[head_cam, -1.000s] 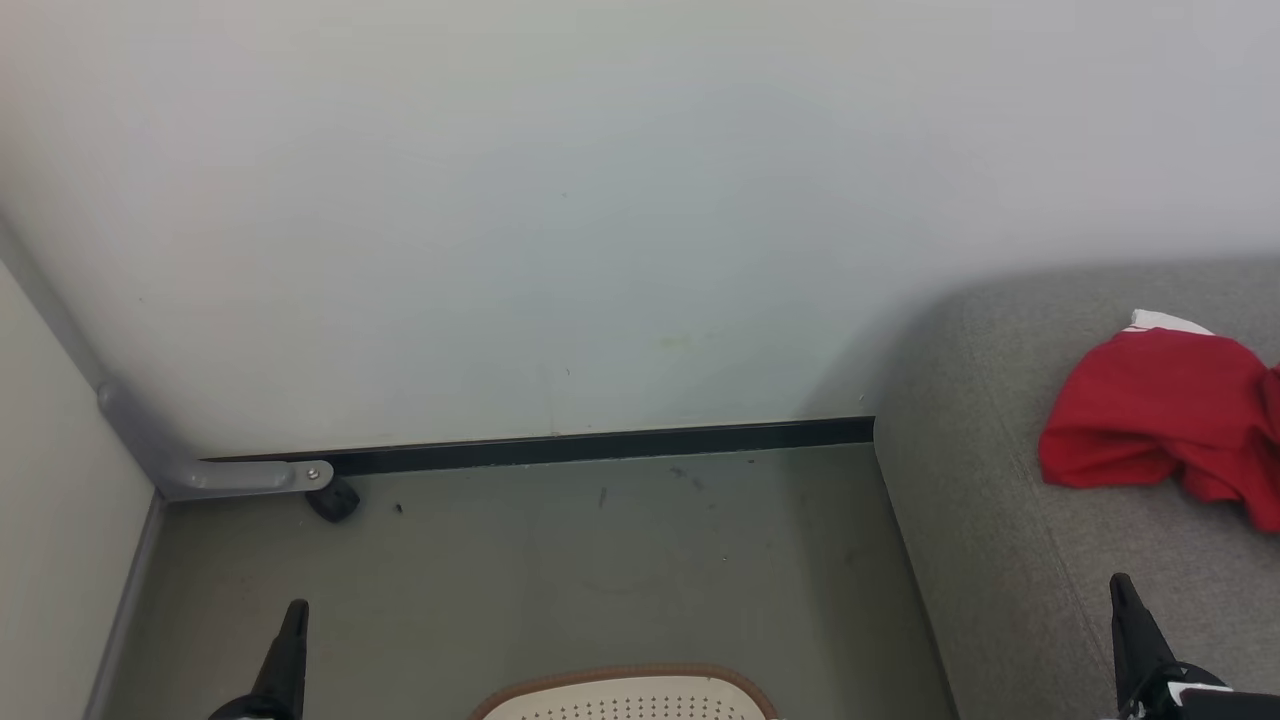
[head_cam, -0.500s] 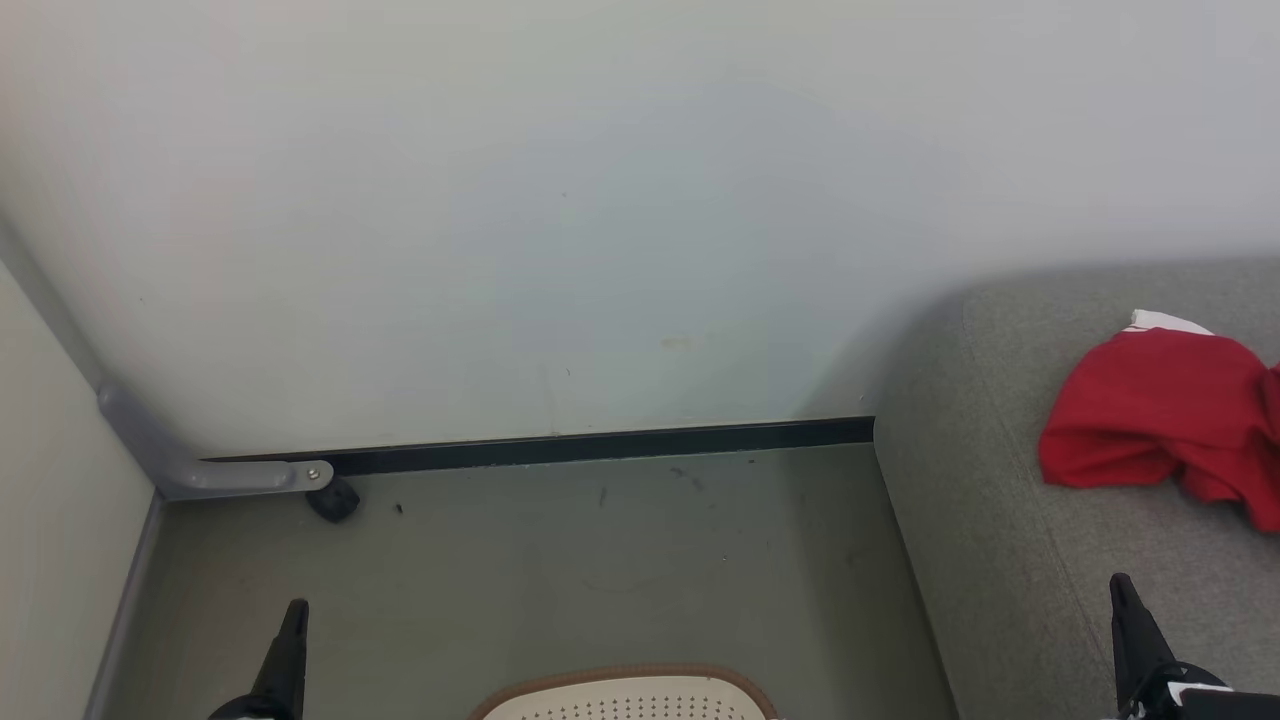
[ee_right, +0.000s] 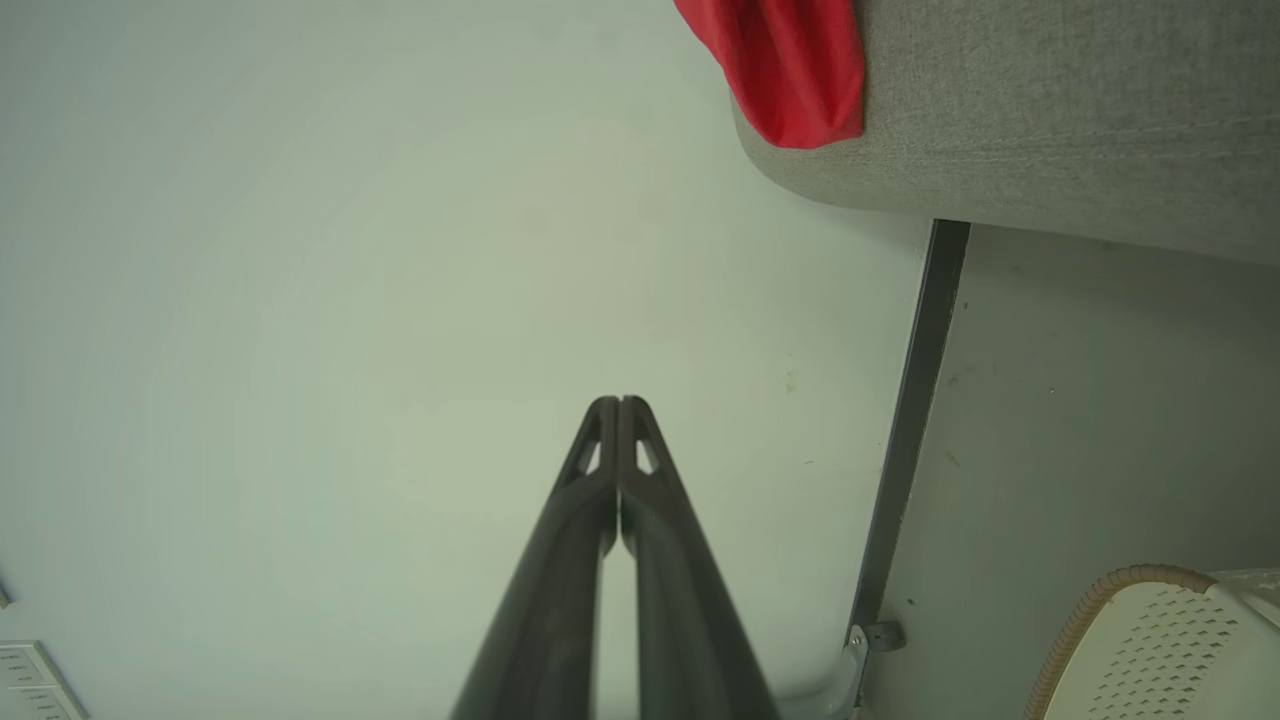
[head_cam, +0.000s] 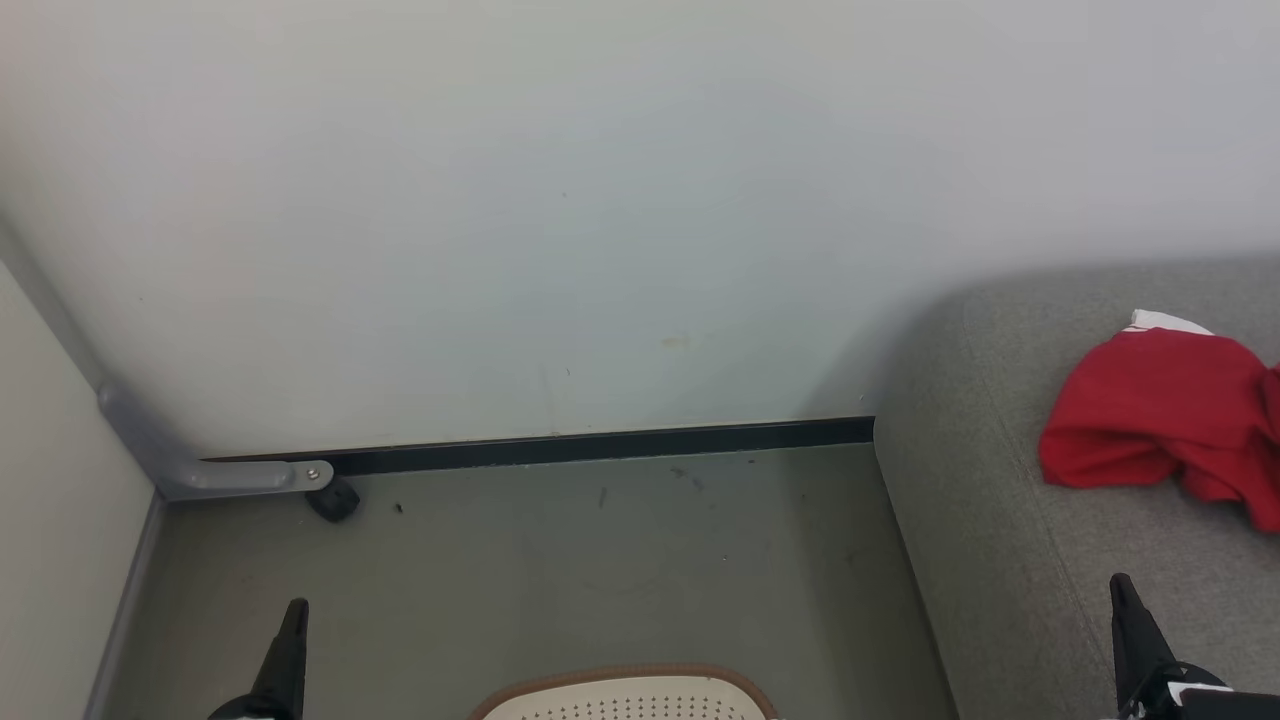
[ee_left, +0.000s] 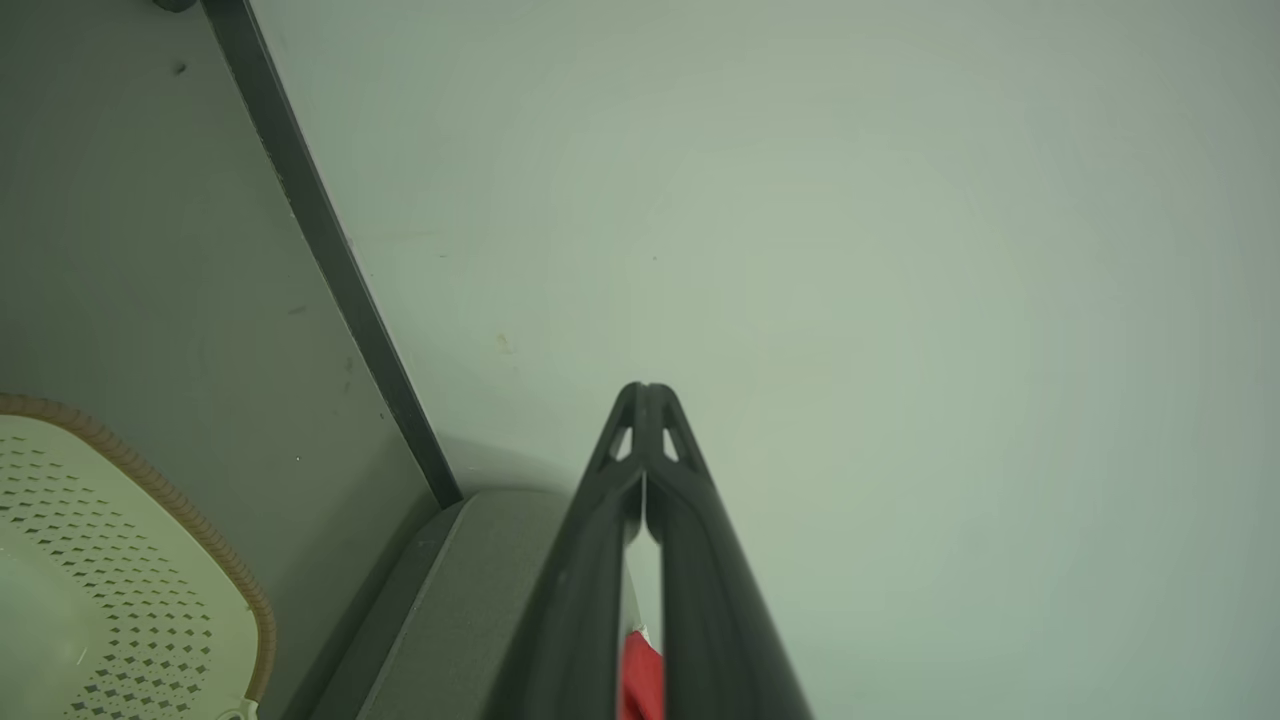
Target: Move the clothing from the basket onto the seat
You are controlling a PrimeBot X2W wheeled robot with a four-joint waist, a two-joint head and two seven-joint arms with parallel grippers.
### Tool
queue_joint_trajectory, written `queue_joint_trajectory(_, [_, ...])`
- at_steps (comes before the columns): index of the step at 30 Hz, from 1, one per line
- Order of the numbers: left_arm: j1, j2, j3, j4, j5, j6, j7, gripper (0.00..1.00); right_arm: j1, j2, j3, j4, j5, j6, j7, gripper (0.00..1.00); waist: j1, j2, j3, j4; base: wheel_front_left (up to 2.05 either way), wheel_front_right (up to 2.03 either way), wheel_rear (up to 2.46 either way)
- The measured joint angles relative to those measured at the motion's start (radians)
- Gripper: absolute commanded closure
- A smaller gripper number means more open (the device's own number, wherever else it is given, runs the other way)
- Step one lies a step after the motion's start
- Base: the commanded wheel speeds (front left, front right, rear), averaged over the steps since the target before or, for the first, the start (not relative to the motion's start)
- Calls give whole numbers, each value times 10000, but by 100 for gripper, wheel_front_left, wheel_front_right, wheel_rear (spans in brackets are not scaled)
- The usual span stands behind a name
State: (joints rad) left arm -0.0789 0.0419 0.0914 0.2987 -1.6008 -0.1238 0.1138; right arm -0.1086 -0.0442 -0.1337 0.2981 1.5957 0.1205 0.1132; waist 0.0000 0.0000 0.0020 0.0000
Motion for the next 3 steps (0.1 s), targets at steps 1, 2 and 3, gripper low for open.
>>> queue_joint_trajectory(1, [0,0,0,-2,0,0,0,100,0,0,0,0,0,0,0,100,0,0,0,0,0,0,0])
queue_joint_trajectory(2, [0,0,0,-4,2,0,0,100,0,0,0,-2,0,0,0,100,0,0,0,0,0,0,0])
queue_joint_trajectory(3, [0,0,0,-6,0,0,0,100,0,0,0,-2,0,0,0,100,-1,0,0,0,0,0,0])
